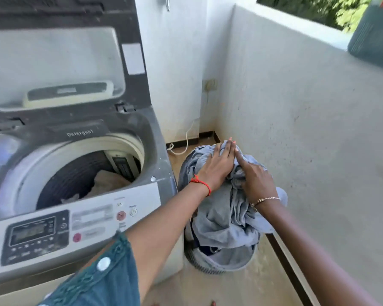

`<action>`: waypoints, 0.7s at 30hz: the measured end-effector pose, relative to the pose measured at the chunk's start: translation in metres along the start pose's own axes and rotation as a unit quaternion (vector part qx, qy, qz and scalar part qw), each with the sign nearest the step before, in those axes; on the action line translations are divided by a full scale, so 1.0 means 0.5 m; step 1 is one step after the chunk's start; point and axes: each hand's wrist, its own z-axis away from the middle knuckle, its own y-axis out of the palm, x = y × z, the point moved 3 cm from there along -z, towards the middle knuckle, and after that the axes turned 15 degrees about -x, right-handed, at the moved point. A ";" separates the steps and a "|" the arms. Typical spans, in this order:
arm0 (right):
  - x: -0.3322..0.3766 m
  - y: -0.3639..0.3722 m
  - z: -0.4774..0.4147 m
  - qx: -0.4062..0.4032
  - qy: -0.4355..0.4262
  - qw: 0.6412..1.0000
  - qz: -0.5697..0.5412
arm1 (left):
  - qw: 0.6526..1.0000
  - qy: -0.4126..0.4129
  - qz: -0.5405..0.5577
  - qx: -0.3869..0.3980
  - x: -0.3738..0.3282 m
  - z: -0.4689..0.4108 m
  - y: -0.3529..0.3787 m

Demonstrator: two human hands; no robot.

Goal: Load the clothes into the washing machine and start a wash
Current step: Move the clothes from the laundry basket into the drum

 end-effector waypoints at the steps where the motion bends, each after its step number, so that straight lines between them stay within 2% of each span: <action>1: 0.015 -0.028 -0.011 -0.016 -0.007 1.000 -0.007 | 1.000 0.005 -0.009 -0.013 0.008 -0.009 -0.033; 10: 0.176 -0.228 -0.120 -0.135 -0.083 0.987 -0.036 | 0.992 -0.001 -0.063 -0.113 0.097 -0.049 -0.330; 21: 0.448 -0.382 -0.221 -0.208 -0.226 0.949 -0.076 | 0.977 -0.081 -0.075 -0.182 0.281 0.020 -0.624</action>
